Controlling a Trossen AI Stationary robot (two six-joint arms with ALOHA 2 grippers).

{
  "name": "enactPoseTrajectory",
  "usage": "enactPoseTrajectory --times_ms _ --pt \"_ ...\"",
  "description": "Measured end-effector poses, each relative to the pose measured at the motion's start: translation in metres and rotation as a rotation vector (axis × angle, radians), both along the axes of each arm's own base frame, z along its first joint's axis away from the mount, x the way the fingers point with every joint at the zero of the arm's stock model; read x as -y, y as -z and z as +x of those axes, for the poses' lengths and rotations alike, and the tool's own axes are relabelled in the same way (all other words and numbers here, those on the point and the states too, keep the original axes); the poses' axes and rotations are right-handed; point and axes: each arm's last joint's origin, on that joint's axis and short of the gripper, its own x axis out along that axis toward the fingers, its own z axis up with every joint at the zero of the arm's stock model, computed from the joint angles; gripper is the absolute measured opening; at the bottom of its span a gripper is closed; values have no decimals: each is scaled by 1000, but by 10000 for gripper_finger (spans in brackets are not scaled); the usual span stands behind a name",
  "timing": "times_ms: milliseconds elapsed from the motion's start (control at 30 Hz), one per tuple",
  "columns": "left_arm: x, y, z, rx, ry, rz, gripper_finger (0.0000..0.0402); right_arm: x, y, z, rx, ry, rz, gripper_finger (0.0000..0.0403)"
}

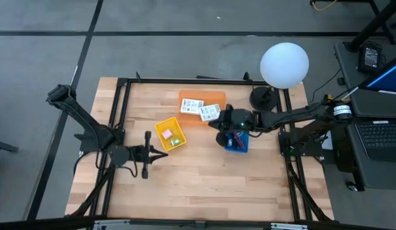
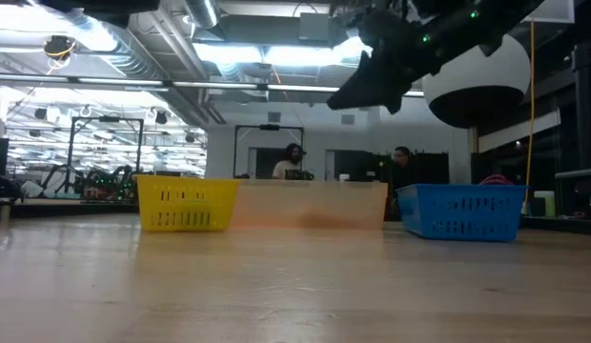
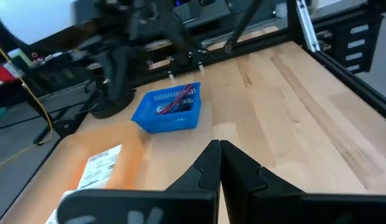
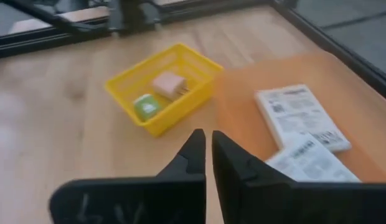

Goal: Pick and place items into bin
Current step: Return to Home Position

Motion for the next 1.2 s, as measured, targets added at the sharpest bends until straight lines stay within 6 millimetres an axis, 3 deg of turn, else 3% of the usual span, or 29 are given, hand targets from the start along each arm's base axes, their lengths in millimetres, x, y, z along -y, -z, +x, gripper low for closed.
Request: enactPoseTrajectory --times_ms 133,300,433,633,1000,1200 --pt "-19 -4 -5 2 -4 -17 2 -16 -2 1 24 -64 -28 2" --pt "-41 13 -18 73 23 -41 2 -34 3 -2 99 -149 -79 1" --pt "-60 26 -30 160 55 -78 2 -37 12 -8 179 -161 -73 1" --pt "-85 28 -50 264 37 -94 2 -32 16 -13 225 -143 -66 0" --pt "-104 26 -87 338 -9 -65 2 -5 -25 -34 344 -139 -131 0" --pt "-107 39 -84 315 -51 -51 2 0 -27 -38 343 -124 -139 0"
